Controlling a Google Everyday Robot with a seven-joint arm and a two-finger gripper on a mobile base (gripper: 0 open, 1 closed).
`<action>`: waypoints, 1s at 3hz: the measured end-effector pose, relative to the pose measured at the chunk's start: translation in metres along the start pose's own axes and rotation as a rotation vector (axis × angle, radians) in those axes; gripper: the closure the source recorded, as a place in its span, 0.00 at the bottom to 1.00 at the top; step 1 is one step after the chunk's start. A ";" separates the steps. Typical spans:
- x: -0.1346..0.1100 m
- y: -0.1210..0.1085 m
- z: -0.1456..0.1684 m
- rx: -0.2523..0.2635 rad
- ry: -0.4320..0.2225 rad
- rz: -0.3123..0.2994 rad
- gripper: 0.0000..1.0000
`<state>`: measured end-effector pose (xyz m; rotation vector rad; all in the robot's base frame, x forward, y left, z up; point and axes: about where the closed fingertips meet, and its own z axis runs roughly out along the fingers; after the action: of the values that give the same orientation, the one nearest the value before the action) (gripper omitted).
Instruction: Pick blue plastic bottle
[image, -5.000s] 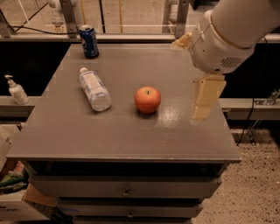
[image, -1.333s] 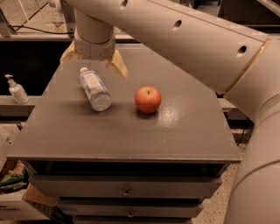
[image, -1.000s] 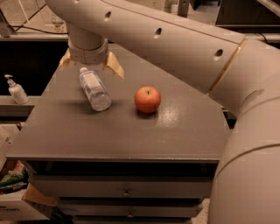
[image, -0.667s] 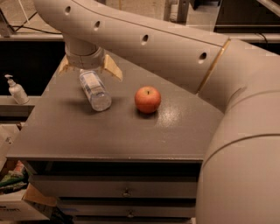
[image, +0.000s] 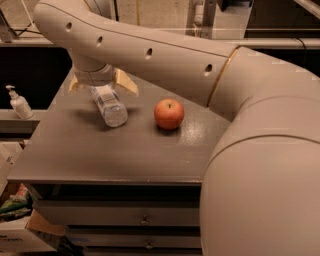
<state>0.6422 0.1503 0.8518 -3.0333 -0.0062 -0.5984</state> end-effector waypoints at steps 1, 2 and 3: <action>-0.003 0.001 0.011 -0.009 -0.044 -0.011 0.18; -0.005 0.001 0.015 -0.013 -0.070 -0.011 0.42; -0.006 0.003 0.014 -0.017 -0.073 -0.006 0.64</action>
Offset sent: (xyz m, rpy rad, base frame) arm -0.0004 -0.0003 -0.0178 -0.0215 0.0972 0.0080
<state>0.6418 0.1484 0.8367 -3.0705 -0.0126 -0.4900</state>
